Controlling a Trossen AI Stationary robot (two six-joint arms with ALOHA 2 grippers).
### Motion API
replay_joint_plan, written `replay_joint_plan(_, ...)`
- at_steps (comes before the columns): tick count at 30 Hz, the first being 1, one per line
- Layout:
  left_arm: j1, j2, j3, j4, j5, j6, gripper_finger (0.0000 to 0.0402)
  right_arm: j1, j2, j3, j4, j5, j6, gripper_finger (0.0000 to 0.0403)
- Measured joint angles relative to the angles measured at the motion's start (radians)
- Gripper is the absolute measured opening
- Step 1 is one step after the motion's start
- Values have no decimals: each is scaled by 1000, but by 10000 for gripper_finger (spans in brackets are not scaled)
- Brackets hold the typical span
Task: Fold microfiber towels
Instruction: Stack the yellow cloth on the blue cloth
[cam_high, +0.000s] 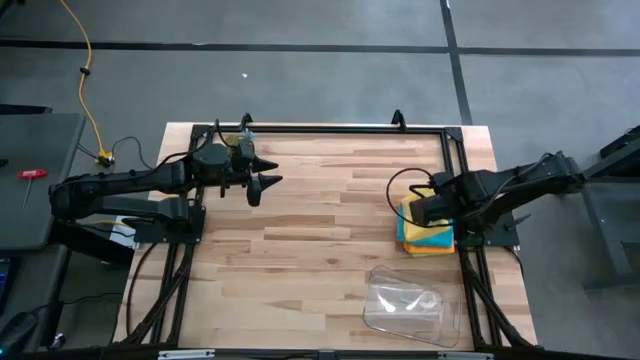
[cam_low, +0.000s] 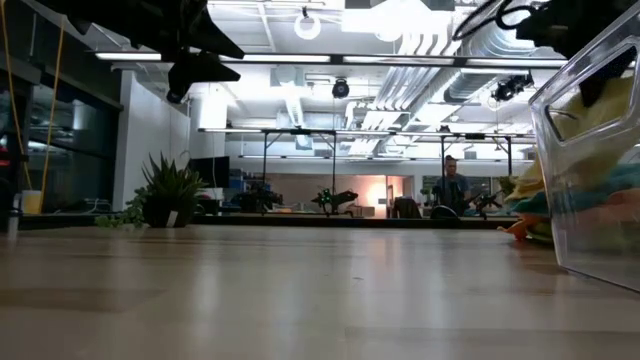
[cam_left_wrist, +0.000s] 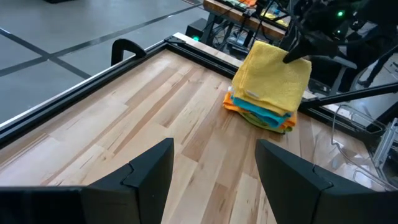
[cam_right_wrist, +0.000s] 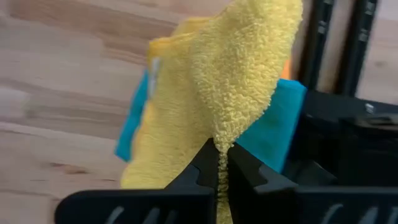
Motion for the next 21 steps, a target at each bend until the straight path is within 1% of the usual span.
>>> replay_joint_plan(3,0,0,0,0,0,0,216,17,20,0,-36,-27,29,0)
replay_joint_plan(6,0,0,0,0,0,0,216,26,30,-24,-20,-39,64,0)
replay_joint_plan(9,0,0,0,0,0,0,216,30,31,-105,41,-95,108,0)
replay_joint_plan(13,0,0,0,0,0,0,216,45,31,-218,86,-110,217,0)
replay_joint_plan(18,0,0,0,0,0,0,216,44,31,-298,136,-164,270,0)
replay_joint_plan(21,0,0,0,0,0,0,216,44,31,-335,181,-152,327,1)
